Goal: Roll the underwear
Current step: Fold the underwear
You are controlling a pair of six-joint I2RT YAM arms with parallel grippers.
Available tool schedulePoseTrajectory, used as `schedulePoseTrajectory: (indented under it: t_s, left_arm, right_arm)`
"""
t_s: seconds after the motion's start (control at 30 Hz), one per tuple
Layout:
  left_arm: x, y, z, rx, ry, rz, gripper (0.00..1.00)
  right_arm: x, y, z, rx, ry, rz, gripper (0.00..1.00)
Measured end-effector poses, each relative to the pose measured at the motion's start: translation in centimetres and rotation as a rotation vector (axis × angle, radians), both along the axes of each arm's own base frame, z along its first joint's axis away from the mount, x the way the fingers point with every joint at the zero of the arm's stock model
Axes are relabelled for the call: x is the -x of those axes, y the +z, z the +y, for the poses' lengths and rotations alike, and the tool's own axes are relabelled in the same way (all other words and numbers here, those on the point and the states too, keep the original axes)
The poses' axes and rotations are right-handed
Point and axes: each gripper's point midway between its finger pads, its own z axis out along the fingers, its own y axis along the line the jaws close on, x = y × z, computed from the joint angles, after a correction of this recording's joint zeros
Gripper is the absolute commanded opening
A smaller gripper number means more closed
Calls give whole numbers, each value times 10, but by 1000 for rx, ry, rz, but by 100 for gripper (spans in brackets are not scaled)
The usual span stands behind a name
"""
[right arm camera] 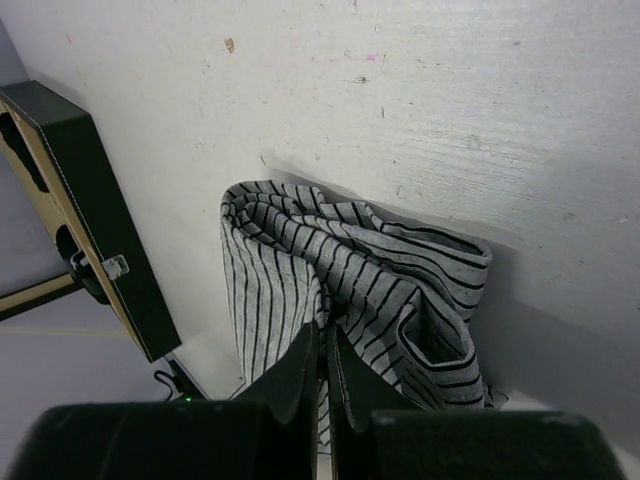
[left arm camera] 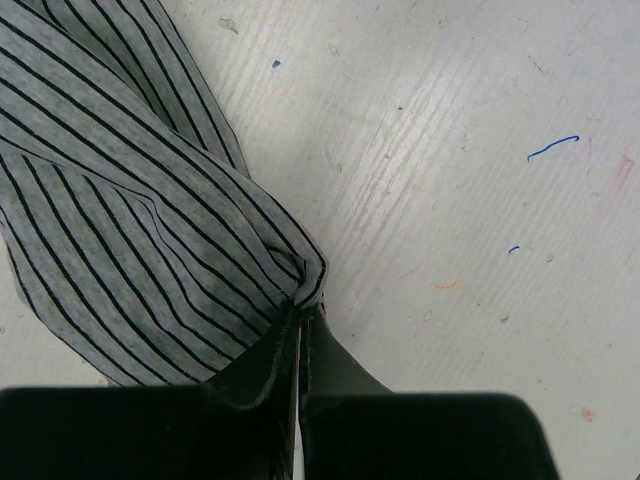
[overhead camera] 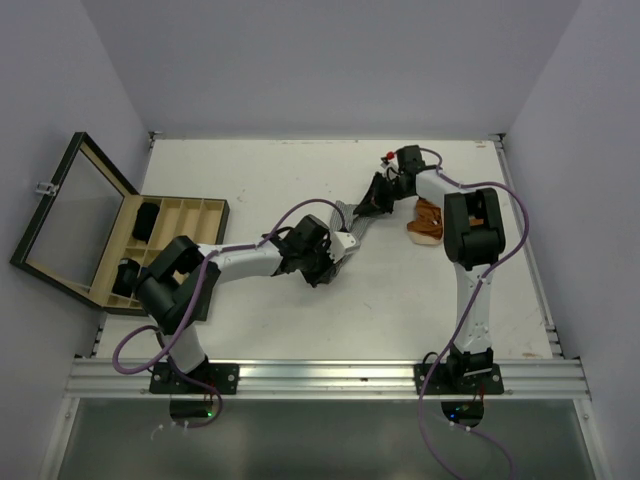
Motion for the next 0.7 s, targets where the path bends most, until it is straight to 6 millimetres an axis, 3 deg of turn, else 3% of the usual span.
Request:
schedulePoseTrajectory:
  t_s: [0.47, 0.7]
  left_arm:
    - [-1, 0, 1, 3, 2, 2, 0]
    - [-1, 0, 1, 5, 3, 5, 0]
  right_arm:
    - [-6, 17, 1, -2, -1, -31, 0]
    - [1, 48, -8, 46, 19, -92, 0]
